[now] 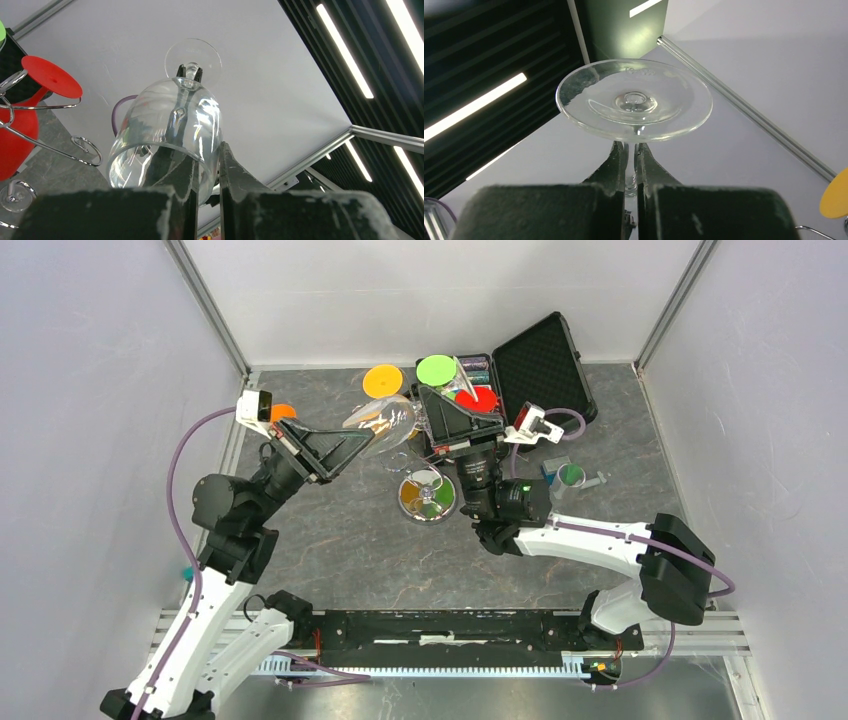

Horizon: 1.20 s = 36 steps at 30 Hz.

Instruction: Take the wine glass off the wine glass rack

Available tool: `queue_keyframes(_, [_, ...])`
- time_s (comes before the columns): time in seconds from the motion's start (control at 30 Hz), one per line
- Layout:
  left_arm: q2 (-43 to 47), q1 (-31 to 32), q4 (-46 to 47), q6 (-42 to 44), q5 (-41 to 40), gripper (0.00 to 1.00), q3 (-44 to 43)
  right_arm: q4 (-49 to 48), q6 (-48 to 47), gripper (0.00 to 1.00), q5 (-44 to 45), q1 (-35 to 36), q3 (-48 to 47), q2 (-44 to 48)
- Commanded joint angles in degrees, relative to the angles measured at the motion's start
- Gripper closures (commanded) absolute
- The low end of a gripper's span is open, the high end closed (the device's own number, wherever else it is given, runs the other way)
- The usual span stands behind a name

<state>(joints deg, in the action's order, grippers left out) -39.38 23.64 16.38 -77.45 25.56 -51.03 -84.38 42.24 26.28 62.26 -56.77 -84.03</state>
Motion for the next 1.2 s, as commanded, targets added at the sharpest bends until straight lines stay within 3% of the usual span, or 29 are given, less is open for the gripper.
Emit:
queue_keyframes(0.0, [0.3,-0.3,3.8,5.6,-4.5,0.98,-0.5,-20.5,-2.2,1.00,0.3,0.1,1.2,1.6])
queue_keyframes(0.07, [0.1,-0.3,3.7,6.4,-4.9,0.98,-0.7,-20.4,-2.2,0.96,0.3,0.1,1.5,1.8])
queue_keyframes(0.27, [-0.6,-0.3,3.1,8.5,-5.6,0.98,-2.1,-18.9,-2.3,0.68,-0.9,0.1,2.6,3.4])
queue_keyframes(0.5, [-2.1,-0.3,4.0,10.8,-8.0,0.98,-5.1,-16.7,-2.1,0.49,-2.7,0.1,3.6,5.0])
queue_keyframes(0.7, [-3.9,-0.3,4.6,14.3,-9.4,0.98,-8.6,-15.0,-0.4,0.28,-2.7,0.1,4.8,6.1])
queue_keyframes(0.9, [-4.2,-0.3,-6.7,26.9,-14.0,0.98,-15.2,-13.0,-0.9,0.19,-6.6,0.1,8.0,9.5])
queue_keyframes(1.03, [-3.9,-0.3,-23.0,37.5,-21.7,0.98,-20.5,4.0,-7.7,0.18,-12.1,0.1,8.4,16.7])
queue_keyframes(1.17, [-4.5,-0.3,-39.9,46.7,-31.9,0.98,-25.8,41.4,-20.5,0.17,-14.3,0.1,0.9,23.2])
